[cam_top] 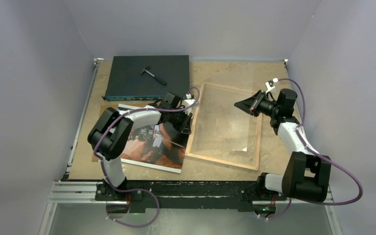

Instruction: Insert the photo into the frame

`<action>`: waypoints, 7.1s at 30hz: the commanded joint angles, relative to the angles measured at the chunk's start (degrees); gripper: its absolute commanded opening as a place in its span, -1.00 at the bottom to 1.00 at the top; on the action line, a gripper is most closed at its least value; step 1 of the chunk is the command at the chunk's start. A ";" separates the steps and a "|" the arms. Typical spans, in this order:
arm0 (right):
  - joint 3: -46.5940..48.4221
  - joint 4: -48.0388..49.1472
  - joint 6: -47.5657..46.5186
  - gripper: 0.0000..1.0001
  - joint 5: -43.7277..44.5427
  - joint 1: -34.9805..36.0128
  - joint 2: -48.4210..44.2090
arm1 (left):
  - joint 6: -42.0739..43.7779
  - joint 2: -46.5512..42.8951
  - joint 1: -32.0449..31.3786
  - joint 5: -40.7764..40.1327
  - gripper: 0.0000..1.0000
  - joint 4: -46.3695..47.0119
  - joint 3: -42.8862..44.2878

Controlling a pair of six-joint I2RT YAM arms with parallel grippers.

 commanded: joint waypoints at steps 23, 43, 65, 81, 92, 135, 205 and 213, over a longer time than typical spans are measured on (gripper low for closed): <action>1.21 -5.18 3.41 -1.00 4.17 1.83 -4.03 | 0.29 0.39 -0.75 0.25 -1.00 2.21 0.38; 1.18 -12.97 -11.77 -1.00 8.48 -2.98 3.19 | 0.50 0.08 -0.71 0.23 -1.00 2.07 0.25; 2.06 -20.25 -17.27 -1.00 7.27 -5.08 2.59 | 0.42 0.68 -0.72 0.40 -1.00 2.06 0.60; 2.20 -25.24 -22.42 -1.00 12.11 -5.42 5.38 | 0.41 -0.07 -0.74 0.66 -1.00 2.80 0.42; 5.00 -24.04 -24.79 -1.00 7.52 -5.45 7.76 | 0.58 0.29 -0.75 1.10 -1.00 3.46 0.05; 7.78 -24.51 -21.78 -0.27 6.16 -5.42 1.15 | 1.75 0.29 -0.65 0.65 -1.00 1.87 0.67; 8.37 -25.78 -29.00 -1.00 10.01 -4.85 7.29 | 2.09 3.21 1.23 1.05 -1.00 5.14 0.62; 8.83 -23.56 -28.13 -1.00 9.62 -4.15 8.18 | 3.80 3.64 1.24 1.02 -1.00 4.33 1.08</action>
